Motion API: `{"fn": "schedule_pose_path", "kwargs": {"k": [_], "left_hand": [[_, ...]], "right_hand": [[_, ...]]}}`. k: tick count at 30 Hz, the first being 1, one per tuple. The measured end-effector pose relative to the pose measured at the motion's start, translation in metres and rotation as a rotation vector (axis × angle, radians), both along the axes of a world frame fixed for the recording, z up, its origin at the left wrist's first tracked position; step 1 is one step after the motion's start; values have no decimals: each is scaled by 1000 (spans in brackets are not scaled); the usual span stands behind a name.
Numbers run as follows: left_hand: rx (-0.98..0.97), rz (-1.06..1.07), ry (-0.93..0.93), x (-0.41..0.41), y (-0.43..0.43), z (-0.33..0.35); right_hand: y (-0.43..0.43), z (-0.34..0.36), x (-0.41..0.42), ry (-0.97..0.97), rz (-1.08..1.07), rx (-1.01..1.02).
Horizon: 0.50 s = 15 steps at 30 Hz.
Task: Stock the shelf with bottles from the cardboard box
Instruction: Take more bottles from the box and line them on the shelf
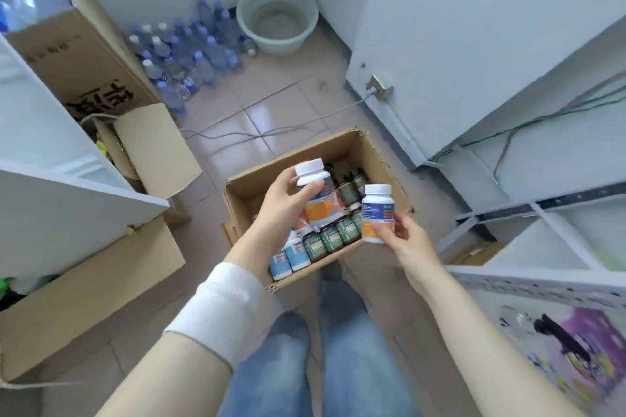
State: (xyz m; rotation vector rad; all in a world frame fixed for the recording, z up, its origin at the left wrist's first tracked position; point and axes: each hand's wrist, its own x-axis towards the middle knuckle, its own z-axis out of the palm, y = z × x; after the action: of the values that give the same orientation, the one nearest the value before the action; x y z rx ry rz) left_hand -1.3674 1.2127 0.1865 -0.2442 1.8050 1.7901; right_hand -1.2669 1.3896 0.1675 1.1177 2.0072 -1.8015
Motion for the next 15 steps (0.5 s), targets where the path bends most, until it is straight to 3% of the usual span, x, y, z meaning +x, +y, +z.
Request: {"fn": "schedule_pose_path", "kwargs": {"k": [5,15], "left_hand": [[189,-212,20,49,23,52],[440,-637,98,193,124,170]], "right_hand": [[-8,56,82,152,-269,-47],[39,169,251,367,-591,114]]}}
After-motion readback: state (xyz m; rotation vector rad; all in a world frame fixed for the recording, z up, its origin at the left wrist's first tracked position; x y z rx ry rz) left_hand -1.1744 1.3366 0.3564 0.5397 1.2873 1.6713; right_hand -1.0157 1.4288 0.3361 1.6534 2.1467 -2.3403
